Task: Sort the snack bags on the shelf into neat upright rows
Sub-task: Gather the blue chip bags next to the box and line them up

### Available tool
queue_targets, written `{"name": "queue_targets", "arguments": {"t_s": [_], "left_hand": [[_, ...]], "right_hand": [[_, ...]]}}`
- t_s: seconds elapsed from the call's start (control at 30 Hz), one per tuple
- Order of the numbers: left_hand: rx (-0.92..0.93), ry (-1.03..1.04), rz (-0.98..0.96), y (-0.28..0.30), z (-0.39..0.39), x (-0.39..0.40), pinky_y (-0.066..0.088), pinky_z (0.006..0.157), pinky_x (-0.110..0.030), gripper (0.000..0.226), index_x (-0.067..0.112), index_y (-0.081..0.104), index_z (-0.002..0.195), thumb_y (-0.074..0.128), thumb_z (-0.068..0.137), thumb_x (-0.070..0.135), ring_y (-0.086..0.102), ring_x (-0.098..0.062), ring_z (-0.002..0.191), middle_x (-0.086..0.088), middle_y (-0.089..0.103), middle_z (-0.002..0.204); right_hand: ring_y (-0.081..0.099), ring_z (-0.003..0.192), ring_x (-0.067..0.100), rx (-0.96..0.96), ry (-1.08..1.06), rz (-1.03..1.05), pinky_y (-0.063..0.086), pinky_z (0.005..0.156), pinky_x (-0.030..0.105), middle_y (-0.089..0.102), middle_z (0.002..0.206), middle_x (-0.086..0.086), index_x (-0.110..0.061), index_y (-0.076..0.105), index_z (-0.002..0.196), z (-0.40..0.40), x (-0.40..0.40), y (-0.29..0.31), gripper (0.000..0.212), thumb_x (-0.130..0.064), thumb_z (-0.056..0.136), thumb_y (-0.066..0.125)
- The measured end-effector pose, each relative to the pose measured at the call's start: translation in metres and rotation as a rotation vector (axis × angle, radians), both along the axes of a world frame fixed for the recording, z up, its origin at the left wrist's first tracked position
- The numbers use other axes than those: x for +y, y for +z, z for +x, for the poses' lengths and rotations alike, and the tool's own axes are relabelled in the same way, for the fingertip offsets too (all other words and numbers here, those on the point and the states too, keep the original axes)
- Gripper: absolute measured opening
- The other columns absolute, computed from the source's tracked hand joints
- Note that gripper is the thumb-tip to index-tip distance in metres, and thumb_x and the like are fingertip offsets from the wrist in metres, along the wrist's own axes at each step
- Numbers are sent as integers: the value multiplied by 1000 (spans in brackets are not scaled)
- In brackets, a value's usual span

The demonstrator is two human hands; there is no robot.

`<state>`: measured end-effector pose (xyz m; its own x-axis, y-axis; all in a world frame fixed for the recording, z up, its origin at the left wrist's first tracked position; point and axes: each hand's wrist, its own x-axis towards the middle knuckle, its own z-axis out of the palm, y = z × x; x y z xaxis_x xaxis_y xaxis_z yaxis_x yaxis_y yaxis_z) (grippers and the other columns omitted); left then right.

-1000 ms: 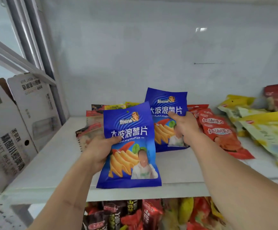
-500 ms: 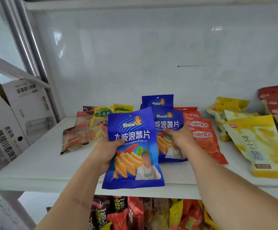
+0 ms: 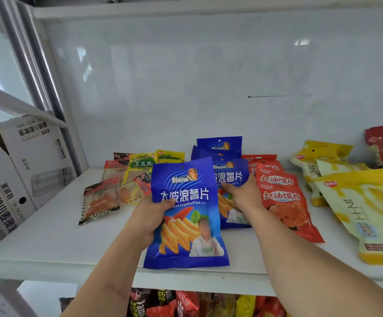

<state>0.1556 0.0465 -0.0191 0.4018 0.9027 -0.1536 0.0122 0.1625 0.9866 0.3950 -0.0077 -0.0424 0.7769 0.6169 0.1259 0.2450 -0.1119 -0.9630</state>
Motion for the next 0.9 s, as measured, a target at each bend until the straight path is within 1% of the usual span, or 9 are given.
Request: {"name": "queue_targets", "arguments": {"t_s": [0.07, 0.13, 0.2, 0.27, 0.37, 0.43, 0.6, 0.73, 0.9], "left_hand": [[21, -14, 12, -1, 12, 1, 62, 79, -50, 18, 14, 64, 108, 72, 92, 17, 77, -31, 82, -10, 79, 92], [43, -33, 27, -3, 27, -1, 61, 82, -53, 22, 13, 64, 111, 73, 91, 17, 77, -31, 84, -10, 79, 95], [67, -39, 46, -6, 43, -3, 60, 84, -54, 23, 12, 64, 112, 72, 92, 16, 76, -31, 87, -10, 78, 99], [82, -25, 70, -9, 58, -5, 60, 85, -53, 20, 14, 64, 111, 71, 92, 15, 75, -30, 89, -9, 77, 101], [131, 24, 110, -15, 73, -6, 61, 84, -51, 30, 13, 61, 117, 73, 91, 19, 73, -30, 91, -10, 74, 107], [156, 56, 140, -17, 79, -6, 61, 81, -47, 35, 12, 60, 121, 73, 90, 22, 73, -28, 91, -10, 73, 109], [170, 103, 176, -22, 90, -10, 61, 80, -42, 37, 14, 56, 122, 72, 92, 28, 70, -27, 96, -9, 70, 115], [177, 112, 166, -26, 96, -10, 60, 80, -40, 40, 14, 54, 125, 70, 93, 32, 70, -25, 100, -8, 69, 118], [223, 107, 207, -26, 108, -3, 59, 82, -39, 43, 16, 54, 128, 70, 93, 37, 69, -23, 103, -7, 68, 122]], "right_hand": [[65, 102, 21, 35, -35, 30, 53, 85, 37, 65, 124, 4, -14, 44, 136, 0, -1, 3, 72, -45, 81, 77], [63, 110, 23, 61, -53, 12, 51, 89, 36, 63, 129, 2, -15, 45, 139, 0, -4, 11, 69, -60, 89, 58], [64, 104, 21, 117, -32, -16, 49, 77, 32, 65, 124, 1, -16, 47, 137, -1, -9, 20, 72, -70, 91, 41], [66, 103, 21, 179, 7, -28, 48, 69, 29, 66, 124, 3, -17, 45, 139, -1, -17, 26, 79, -76, 88, 36], [57, 122, 23, 152, 49, -56, 44, 81, 28, 54, 138, -4, -17, 37, 146, -1, -29, 25, 84, -75, 87, 42], [56, 122, 20, 114, 70, -46, 44, 88, 29, 53, 138, -8, -19, 40, 143, -2, -33, 17, 76, -69, 87, 52], [60, 104, 14, 23, 89, -73, 51, 83, 30, 59, 128, -1, -15, 39, 140, -4, -30, 1, 66, -44, 88, 68], [62, 100, 16, -8, 68, -99, 52, 76, 28, 59, 131, 4, -14, 38, 141, 1, -24, -1, 65, -39, 90, 69], [64, 110, 23, -69, 18, -168, 57, 84, 35, 59, 134, 6, -13, 32, 146, 11, -12, -6, 71, -42, 90, 67]]}}
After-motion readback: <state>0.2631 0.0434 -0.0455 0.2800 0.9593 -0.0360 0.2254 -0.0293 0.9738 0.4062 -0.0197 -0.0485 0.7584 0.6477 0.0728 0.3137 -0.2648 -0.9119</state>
